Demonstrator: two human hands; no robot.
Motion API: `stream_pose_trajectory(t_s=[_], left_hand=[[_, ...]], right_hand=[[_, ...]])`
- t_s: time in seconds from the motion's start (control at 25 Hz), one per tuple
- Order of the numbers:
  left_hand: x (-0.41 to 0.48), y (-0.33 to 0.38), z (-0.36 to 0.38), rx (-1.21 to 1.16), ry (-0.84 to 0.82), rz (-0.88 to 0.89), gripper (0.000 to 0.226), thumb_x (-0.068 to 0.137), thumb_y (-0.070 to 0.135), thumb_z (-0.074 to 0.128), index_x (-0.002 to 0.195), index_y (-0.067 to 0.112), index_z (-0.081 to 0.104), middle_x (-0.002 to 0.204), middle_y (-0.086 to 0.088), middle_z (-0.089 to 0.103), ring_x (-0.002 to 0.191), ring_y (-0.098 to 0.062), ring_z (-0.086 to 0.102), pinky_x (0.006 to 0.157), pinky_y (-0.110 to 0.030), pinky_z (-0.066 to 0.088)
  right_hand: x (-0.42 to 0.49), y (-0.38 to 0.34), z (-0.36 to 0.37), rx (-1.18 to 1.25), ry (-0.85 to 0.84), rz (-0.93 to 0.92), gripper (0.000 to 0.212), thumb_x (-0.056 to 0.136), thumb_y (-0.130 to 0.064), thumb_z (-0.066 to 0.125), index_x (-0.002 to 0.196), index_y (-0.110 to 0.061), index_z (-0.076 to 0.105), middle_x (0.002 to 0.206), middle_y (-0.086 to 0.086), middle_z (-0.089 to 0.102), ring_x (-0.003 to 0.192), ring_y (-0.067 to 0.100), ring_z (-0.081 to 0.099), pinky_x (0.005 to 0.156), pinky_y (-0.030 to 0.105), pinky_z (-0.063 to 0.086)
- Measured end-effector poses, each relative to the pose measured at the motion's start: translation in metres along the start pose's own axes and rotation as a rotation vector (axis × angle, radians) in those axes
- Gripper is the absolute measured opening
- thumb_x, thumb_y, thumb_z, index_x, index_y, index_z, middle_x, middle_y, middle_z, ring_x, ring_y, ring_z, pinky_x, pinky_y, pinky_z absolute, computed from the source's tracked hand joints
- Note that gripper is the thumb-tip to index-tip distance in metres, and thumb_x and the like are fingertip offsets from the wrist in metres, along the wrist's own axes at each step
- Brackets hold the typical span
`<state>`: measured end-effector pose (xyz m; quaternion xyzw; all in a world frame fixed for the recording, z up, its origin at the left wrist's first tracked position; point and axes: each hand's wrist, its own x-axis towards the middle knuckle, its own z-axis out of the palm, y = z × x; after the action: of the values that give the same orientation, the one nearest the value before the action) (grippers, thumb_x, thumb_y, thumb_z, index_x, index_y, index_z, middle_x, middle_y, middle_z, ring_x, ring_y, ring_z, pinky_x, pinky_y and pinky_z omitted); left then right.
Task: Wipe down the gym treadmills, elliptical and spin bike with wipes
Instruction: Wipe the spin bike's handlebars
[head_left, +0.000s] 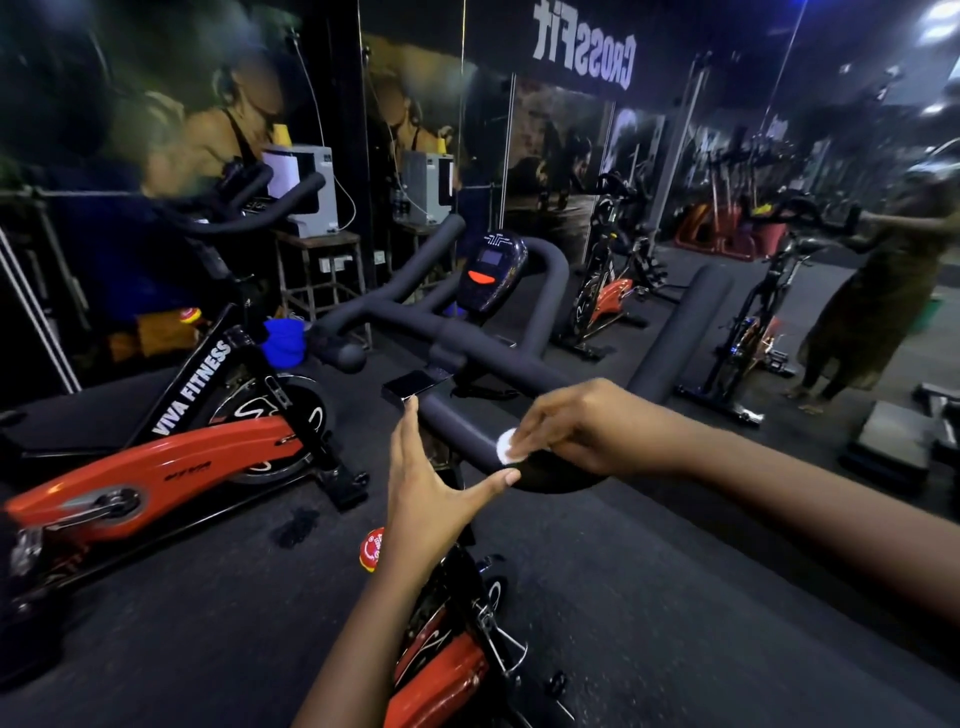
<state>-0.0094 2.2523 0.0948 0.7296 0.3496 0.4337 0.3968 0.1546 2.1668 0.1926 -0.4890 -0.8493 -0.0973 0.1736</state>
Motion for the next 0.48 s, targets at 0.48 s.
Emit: stream_pose_trajectory(t_s=[0.48], left_hand=[[-0.001,-0.007,-0.017,0.181,-0.04,0.164,0.123,0.055,0.073,0.068,0.152,0.023,0.01,0.158,0.005,0.011,0.146,-0.01,0.004,0.121,-0.04,0.008]], right_hand=[[0.004,-0.023,0.023,-0.164,-0.019,0.029,0.023,0.073,-0.009,0.06,0.091,-0.015,0.074,0.095,-0.002,0.069,0.078,0.015,0.062,0.071,0.019,0.047]])
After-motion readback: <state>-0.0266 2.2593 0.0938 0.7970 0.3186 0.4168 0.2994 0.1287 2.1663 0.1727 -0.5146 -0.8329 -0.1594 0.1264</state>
